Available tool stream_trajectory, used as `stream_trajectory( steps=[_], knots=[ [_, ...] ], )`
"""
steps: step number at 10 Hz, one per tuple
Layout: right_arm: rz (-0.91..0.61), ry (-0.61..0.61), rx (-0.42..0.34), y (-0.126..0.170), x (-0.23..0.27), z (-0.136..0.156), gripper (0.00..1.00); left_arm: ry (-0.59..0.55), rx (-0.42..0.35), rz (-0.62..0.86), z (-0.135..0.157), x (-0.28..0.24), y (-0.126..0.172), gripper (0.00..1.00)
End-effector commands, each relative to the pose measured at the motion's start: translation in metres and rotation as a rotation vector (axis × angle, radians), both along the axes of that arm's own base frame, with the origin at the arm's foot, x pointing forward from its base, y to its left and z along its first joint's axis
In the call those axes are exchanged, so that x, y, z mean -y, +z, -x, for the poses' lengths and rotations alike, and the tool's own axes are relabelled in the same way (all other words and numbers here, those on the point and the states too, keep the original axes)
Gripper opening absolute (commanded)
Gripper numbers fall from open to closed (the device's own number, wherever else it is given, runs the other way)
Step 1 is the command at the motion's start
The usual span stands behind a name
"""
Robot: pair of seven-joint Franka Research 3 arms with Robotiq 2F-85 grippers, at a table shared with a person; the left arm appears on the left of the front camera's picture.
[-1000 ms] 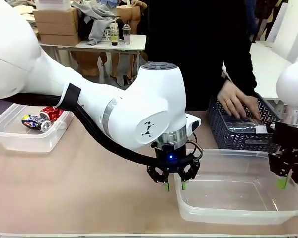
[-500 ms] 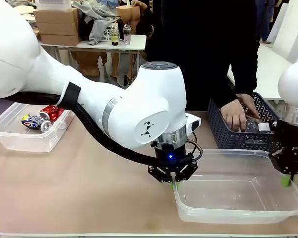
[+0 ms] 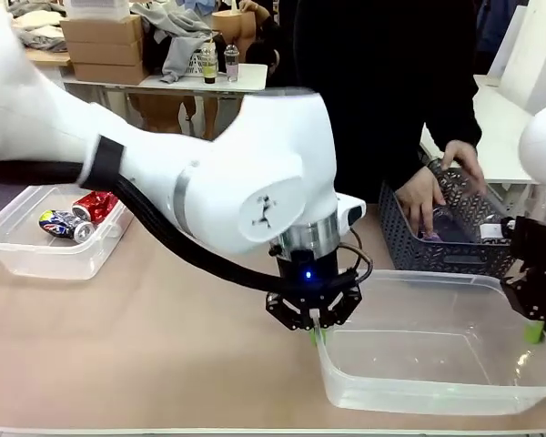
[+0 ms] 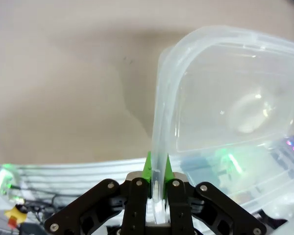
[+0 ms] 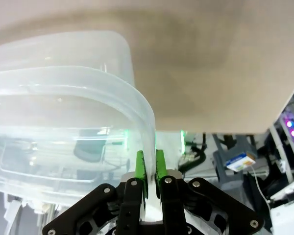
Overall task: Sort the waste into each basket.
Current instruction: Pick up the Organizing box on the right side of the table and lift it.
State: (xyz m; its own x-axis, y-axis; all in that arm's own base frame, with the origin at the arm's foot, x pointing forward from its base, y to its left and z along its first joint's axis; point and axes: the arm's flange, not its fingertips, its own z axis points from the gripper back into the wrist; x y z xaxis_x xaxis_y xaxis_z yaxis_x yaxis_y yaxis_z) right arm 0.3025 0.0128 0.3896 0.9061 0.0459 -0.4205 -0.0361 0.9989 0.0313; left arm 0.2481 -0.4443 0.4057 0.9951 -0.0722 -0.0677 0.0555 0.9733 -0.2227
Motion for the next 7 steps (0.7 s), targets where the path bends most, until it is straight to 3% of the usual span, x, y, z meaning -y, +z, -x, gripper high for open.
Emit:
stream_trajectory(
  steps=[1,4,5,7],
  knots=[
    [0.075,0.007,-0.042,0.042,0.003,0.023,0.0,-0.007,-0.005,-0.045,0.008,-0.059,0.045,0.0],
    [-0.097,0.04,0.08,0.122,-0.031,-0.021,0.0,0.143,0.05,-0.059,0.003,-0.119,0.078,0.0],
    [-0.144,0.001,0.111,0.139,-0.047,-0.042,0.0,0.196,0.071,-0.084,-0.006,-0.142,0.085,0.0],
    [-0.169,0.08,0.096,0.152,-0.089,-0.077,0.0,0.263,0.145,-0.09,-0.025,-0.181,0.099,0.0]
  ],
)
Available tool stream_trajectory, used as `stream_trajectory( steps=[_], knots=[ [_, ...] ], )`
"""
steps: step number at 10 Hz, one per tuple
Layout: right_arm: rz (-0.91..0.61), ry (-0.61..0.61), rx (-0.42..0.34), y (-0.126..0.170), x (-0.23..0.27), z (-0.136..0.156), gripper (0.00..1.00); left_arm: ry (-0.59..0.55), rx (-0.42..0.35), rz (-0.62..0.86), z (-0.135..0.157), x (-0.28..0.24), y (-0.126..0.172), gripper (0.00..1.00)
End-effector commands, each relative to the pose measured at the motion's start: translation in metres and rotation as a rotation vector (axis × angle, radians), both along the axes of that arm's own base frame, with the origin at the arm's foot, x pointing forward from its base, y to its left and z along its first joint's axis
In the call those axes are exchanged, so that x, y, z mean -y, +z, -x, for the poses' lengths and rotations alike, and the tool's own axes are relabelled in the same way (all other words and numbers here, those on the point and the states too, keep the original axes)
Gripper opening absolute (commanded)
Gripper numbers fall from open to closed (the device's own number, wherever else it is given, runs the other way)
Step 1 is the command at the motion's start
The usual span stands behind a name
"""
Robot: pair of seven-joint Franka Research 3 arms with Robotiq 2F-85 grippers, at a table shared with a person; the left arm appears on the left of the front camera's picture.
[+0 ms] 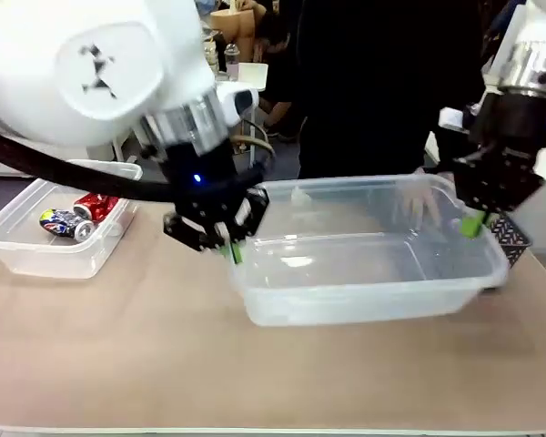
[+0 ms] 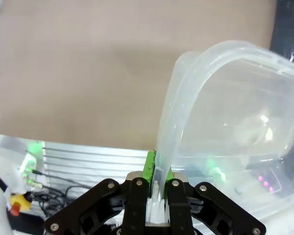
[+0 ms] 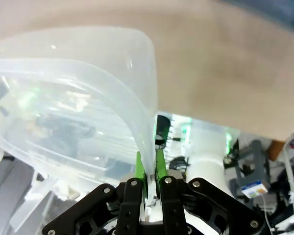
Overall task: Sort the waste into each basket.
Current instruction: Pick up the Organizing box on the right side of the table and lift it.
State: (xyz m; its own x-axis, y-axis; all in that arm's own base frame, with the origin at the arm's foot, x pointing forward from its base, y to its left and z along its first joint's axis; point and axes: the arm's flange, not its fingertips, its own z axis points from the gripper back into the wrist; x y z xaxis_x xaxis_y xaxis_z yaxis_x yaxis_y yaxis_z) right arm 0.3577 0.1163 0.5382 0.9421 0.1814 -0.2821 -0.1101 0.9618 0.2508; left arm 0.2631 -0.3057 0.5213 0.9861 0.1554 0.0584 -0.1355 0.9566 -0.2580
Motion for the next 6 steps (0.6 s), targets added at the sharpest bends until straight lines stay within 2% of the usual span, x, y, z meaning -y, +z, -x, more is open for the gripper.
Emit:
stream_trajectory(
  steps=[1,3,5,6],
  knots=[
    [0.078,0.042,-0.032,0.002,-0.001,-0.032,0.0,0.015,0.027,-0.091,-0.024,-0.057,-0.005,0.0],
    [0.08,0.044,-0.036,-0.003,-0.026,-0.043,0.0,-0.001,0.037,-0.146,-0.068,-0.075,0.002,0.0],
    [0.054,-0.002,-0.037,-0.007,-0.033,-0.049,0.0,-0.037,-0.037,-0.182,-0.108,-0.073,-0.018,0.0],
    [0.032,-0.052,-0.059,-0.012,-0.034,-0.055,0.0,-0.056,-0.05,-0.188,-0.116,-0.069,-0.029,0.0]
  ],
)
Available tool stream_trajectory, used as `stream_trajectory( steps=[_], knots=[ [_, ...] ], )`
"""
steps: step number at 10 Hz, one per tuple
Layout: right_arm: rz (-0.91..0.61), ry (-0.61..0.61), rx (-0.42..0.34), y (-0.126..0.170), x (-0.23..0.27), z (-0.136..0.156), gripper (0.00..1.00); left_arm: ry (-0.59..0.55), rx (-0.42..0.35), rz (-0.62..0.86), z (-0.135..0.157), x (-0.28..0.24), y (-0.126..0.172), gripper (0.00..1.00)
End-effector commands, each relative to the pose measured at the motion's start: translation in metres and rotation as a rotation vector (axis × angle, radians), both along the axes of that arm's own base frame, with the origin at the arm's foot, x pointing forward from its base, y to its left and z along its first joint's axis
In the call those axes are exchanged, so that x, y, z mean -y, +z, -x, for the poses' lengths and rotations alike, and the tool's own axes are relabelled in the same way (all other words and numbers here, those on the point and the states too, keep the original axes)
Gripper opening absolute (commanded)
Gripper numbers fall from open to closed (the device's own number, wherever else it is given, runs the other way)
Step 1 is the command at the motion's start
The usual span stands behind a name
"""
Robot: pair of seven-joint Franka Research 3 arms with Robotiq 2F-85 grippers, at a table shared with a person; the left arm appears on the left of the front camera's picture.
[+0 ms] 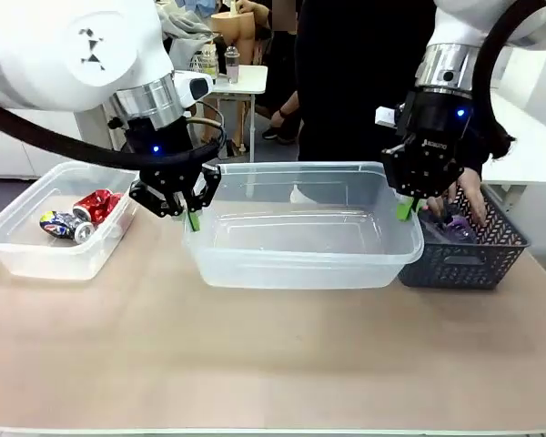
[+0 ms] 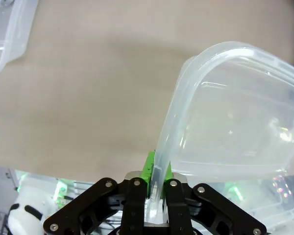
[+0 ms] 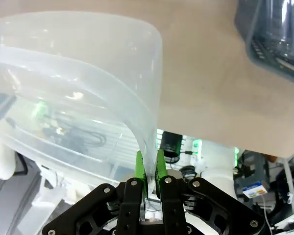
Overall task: Sort the waste into each basket.
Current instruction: Pick up the Organizing box on the right side of the table and lift it, then offer the picked Organizing box to the human.
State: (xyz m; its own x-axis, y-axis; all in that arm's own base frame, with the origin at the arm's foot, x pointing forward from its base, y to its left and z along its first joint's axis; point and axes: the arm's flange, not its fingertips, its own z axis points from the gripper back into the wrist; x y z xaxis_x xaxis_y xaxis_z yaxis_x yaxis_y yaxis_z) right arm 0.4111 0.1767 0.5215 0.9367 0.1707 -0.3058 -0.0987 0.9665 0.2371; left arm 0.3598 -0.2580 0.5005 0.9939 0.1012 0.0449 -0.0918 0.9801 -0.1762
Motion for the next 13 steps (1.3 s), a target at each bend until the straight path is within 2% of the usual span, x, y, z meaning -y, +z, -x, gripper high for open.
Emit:
stream_trajectory(
  steps=[1,3,5,6,7,8,13],
  knots=[
    [0.012,-0.119,-0.071,-0.003,0.023,-0.012,0.0,-0.011,-0.027,-0.092,-0.024,-0.02,-0.016,0.0],
    [0.053,-0.248,-0.087,-0.029,0.021,-0.035,0.0,-0.008,-0.021,-0.048,-0.025,-0.028,-0.031,0.0],
    [0.111,-0.288,-0.058,-0.043,0.018,-0.047,0.0,0.0,-0.012,-0.008,-0.023,-0.04,-0.036,0.0],
    [0.093,-0.303,-0.032,-0.043,0.015,-0.05,0.0,0.017,-0.02,0.003,-0.025,-0.046,-0.038,0.0],
    [0.044,-0.248,-0.076,-0.053,0.006,-0.04,0.0,0.036,-0.06,0.002,-0.028,-0.047,-0.045,0.0],
    [0.044,-0.248,-0.076,-0.053,0.006,-0.04,0.0,-0.005,-0.018,0.017,-0.028,-0.013,-0.034,0.0],
    [0.044,-0.248,-0.076,-0.053,0.006,-0.04,0.0,-0.005,-0.018,0.017,-0.028,-0.013,-0.034,0.0]
  ],
)
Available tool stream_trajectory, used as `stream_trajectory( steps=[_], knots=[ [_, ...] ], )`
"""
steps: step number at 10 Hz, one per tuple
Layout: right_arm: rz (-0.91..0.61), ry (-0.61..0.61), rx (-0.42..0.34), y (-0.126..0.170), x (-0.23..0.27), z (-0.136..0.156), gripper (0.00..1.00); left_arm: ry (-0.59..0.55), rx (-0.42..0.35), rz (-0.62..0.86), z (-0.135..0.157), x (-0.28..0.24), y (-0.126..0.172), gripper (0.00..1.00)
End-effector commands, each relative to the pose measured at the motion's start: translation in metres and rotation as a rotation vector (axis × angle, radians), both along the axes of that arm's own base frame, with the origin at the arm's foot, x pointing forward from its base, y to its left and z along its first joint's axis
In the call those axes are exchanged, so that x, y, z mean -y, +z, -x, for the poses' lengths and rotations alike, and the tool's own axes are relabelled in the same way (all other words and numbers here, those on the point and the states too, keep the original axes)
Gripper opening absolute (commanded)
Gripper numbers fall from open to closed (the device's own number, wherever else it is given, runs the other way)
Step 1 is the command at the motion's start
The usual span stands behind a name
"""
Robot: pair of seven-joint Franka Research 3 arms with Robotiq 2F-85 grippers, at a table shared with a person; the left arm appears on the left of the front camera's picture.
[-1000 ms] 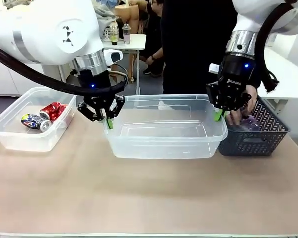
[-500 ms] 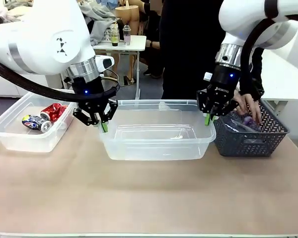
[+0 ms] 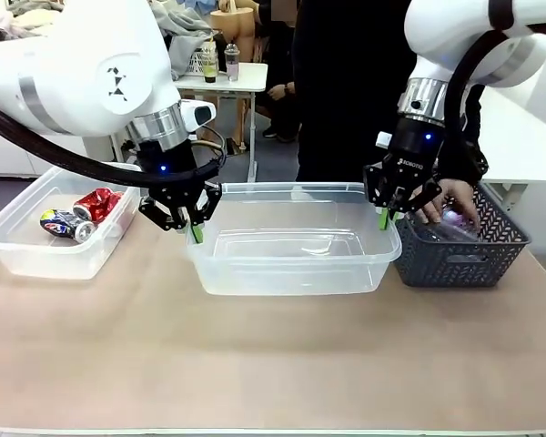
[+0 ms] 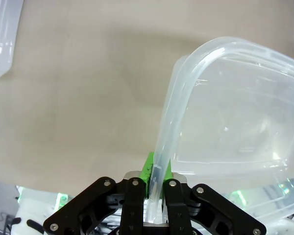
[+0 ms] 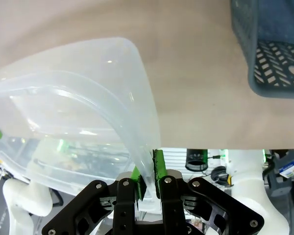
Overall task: Sort the waste into each basket.
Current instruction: Offer the picked Organizing box to the human.
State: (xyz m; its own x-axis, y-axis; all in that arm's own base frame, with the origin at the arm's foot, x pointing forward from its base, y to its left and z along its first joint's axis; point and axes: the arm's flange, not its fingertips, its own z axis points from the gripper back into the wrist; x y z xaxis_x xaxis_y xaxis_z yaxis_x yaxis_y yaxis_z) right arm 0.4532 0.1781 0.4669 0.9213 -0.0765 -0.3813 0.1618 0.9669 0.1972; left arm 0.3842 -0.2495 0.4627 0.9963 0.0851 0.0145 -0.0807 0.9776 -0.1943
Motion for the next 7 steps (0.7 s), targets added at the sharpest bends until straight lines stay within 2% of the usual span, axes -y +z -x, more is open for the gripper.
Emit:
stream_trajectory(
  steps=[1,7],
  knots=[
    [0.006,0.003,0.002,0.0017,0.0077,0.0017,0.0,0.011,0.01,-0.005,-0.0034,-0.004,0.004,0.0],
    [0.006,0.003,0.002,0.0017,0.0077,0.0017,0.0,0.011,0.01,-0.005,-0.0034,-0.004,0.004,0.0]
  ],
)
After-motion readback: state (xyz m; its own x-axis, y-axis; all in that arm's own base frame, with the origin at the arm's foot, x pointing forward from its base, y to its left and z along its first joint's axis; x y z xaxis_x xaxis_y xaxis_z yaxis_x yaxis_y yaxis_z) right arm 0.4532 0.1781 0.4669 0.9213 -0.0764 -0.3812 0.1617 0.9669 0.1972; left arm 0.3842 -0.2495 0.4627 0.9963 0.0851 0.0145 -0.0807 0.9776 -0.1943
